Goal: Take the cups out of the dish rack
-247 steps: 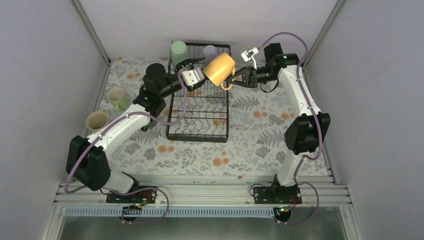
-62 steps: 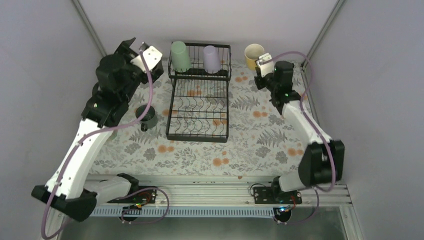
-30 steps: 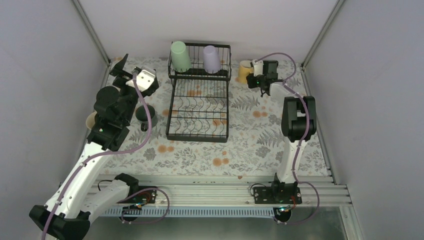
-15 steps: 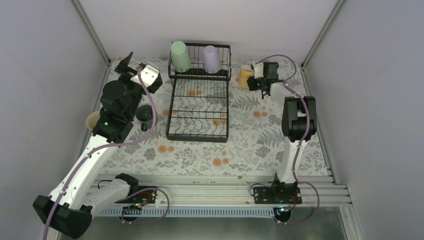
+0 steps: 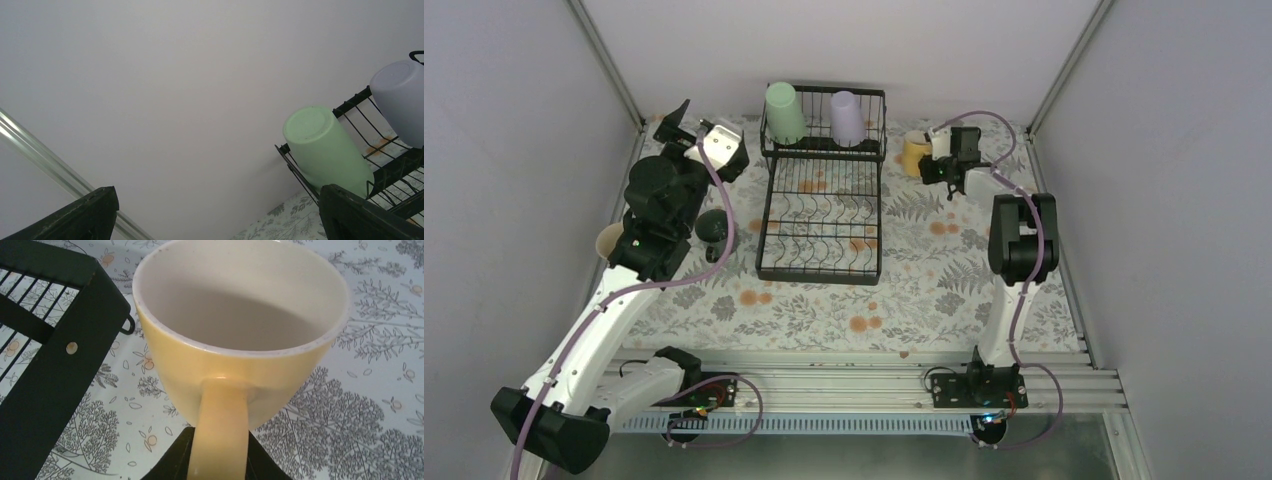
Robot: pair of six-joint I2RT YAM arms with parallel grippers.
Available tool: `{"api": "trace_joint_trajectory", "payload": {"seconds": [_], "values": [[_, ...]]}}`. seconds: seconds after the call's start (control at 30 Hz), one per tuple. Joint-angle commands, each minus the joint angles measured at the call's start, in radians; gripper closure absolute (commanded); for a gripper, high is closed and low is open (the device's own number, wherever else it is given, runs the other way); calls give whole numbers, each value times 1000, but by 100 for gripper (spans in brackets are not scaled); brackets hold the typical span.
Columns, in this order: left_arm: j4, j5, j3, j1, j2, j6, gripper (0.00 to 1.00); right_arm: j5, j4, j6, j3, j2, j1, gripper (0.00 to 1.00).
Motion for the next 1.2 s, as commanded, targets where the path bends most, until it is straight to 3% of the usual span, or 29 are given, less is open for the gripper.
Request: {"api": "trace_joint_trajectory", "payload": {"seconds": [0.0,0.17,0.37,0.63,1.03,1.1,1.17], "values": [[-2,17,31,5,-3,-20,0,30,21,-17,-45,-77,-6,80],[-9,22,42,6,24,-26,0,29,36,-27,-101,-129,-6,70],[-25,32,69,8,65,-33,0,38,28,-53,-140,-175,-6,49],[-80,72,159,13,152,-32,0,29,2,-69,-169,-287,-6,35],[-390,270,590,48,494,-129,0,-83,-116,-135,-124,-478,-6,16],[-461,323,677,67,553,-151,0,-108,-134,-147,-120,-502,-5,3],[-541,399,760,92,622,-162,0,-137,-158,-168,-116,-521,-6,0]]}}
